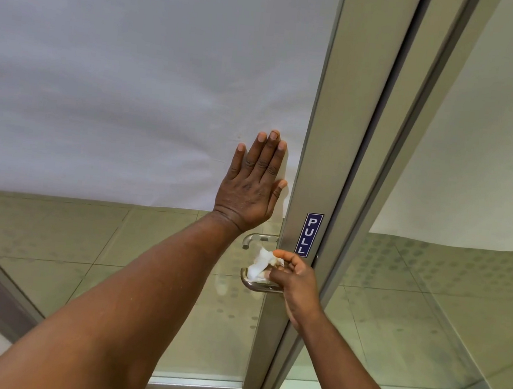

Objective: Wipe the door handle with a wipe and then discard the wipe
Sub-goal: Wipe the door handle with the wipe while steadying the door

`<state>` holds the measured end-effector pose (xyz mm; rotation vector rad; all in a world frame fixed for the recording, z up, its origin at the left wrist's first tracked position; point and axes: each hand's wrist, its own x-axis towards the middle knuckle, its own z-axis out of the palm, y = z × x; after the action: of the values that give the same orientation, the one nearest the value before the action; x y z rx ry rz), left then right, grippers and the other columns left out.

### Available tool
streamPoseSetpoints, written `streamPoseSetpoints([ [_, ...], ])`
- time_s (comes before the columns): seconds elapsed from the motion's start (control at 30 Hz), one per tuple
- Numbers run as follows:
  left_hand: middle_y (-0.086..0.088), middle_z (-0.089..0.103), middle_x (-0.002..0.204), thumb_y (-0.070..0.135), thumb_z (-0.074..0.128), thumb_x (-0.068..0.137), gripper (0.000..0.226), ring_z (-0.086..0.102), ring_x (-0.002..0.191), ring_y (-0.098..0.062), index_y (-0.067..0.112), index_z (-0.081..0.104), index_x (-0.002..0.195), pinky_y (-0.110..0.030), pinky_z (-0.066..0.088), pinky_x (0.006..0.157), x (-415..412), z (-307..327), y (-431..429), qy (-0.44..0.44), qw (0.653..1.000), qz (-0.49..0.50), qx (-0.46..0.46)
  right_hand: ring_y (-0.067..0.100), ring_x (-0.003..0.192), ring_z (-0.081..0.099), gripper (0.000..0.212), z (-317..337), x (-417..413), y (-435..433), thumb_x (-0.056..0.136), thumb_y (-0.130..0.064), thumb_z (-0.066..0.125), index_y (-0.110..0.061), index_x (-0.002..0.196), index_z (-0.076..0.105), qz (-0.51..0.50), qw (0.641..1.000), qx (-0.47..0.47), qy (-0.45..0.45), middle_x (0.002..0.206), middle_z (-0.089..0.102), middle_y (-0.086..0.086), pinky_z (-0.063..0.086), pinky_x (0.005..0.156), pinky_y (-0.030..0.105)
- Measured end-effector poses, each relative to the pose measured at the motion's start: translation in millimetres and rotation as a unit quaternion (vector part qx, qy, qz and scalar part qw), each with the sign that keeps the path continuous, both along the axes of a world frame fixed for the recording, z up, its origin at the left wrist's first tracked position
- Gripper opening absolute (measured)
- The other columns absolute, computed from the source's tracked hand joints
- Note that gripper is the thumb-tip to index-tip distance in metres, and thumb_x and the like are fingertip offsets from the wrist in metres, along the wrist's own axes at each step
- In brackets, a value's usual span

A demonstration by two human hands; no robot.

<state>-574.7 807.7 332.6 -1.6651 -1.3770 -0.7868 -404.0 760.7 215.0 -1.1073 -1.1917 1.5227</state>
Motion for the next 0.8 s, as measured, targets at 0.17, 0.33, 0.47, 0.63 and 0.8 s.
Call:
streamPoseSetpoints([
  [0.17, -0.009, -0.011, 0.167, 0.04, 0.022, 0.107, 0.066, -0.023, 0.155, -0.022, 0.01, -0.005, 0.159, -0.043, -0.013, 0.126, 1, 0, -1, -0.001, 1.0, 0.0, -0.002, 0.015, 0.079, 0.067, 0.036, -6, -6, -11, 0.075, 0.017, 0.068, -0.009, 0.1, 0.067, 0.025, 0.988, 0.106, -0.108, 0.093, 0.071, 0.007, 0.053, 0.064, 0.02],
  [0.33, -0.008, -0.017, 0.167, 0.041, 0.021, 0.107, 0.068, -0.024, 0.154, -0.021, 0.011, -0.01, 0.159, -0.043, -0.013, 0.126, 0, 0, -1, -0.002, 1.0, 0.0, -0.008, 0.01, 0.092, 0.057, 0.043, -12, -3, -15, 0.08, 0.008, 0.06, -0.018, 0.112, 0.072, -0.001, 0.906, 0.275, -0.322, 0.104, 0.059, -0.005, 0.04, 0.077, 0.005],
  [0.47, -0.011, -0.004, 0.166, 0.04, 0.022, 0.107, 0.066, -0.023, 0.154, -0.022, 0.01, -0.005, 0.159, -0.044, -0.012, 0.126, 0, -1, -1, 0.002, 1.0, 0.003, -0.005, 0.009, 0.103, 0.054, 0.028, -17, 0, -13, 0.09, -0.013, 0.065, -0.021, 0.116, 0.07, -0.076, 0.884, 0.307, -0.345, 0.107, 0.051, -0.011, 0.049, 0.092, 0.022],
  [0.63, -0.014, 0.015, 0.169, 0.04, 0.027, 0.106, 0.067, -0.02, 0.155, -0.023, 0.009, -0.002, 0.159, -0.044, -0.01, 0.126, 0, 0, -1, 0.004, 1.0, 0.004, -0.003, 0.005, 0.096, 0.051, 0.024, -18, 1, -15, 0.088, -0.031, 0.055, -0.022, 0.107, 0.066, -0.113, 0.867, 0.339, -0.347, 0.103, 0.049, -0.012, 0.052, 0.087, 0.026],
  [0.8, -0.014, 0.008, 0.169, 0.04, 0.025, 0.106, 0.067, -0.023, 0.154, -0.022, 0.009, -0.003, 0.158, -0.044, -0.01, 0.126, 1, 0, -1, 0.005, 1.0, 0.007, -0.005, 0.015, 0.089, 0.057, 0.028, -30, 8, -21, 0.075, -0.033, 0.065, -0.023, 0.101, 0.069, -0.037, 0.784, 0.391, -0.481, 0.102, 0.061, -0.006, 0.046, 0.077, 0.027],
])
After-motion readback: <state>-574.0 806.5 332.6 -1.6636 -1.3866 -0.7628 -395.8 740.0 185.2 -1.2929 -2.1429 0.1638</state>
